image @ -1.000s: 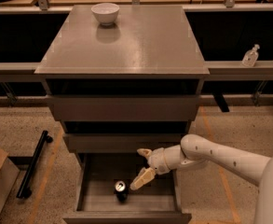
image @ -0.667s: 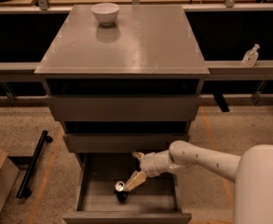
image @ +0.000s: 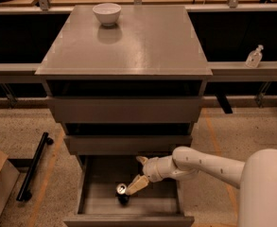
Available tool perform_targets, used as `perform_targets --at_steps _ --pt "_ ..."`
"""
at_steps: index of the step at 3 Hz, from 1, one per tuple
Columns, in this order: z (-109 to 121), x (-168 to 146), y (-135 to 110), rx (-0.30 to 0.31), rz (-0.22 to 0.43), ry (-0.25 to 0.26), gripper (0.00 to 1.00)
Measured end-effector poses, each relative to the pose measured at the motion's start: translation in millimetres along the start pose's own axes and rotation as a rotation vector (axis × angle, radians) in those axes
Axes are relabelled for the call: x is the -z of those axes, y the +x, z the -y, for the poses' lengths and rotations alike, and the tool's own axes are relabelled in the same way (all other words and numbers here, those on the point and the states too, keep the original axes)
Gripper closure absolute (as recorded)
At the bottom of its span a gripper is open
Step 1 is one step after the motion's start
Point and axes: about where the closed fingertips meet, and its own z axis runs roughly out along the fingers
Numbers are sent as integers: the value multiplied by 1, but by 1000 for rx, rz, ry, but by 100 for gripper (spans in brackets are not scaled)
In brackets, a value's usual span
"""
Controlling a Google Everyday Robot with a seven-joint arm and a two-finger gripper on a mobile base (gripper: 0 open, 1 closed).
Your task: Pick pepsi can from bottom drawer and place on counter
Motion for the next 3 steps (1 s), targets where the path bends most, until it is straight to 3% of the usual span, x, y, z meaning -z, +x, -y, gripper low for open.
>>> perform_targets --at_steps 2,3 --pt "28 -34 49 -72 45 117 0" --pt "37 -60 74 -80 1 143 0"
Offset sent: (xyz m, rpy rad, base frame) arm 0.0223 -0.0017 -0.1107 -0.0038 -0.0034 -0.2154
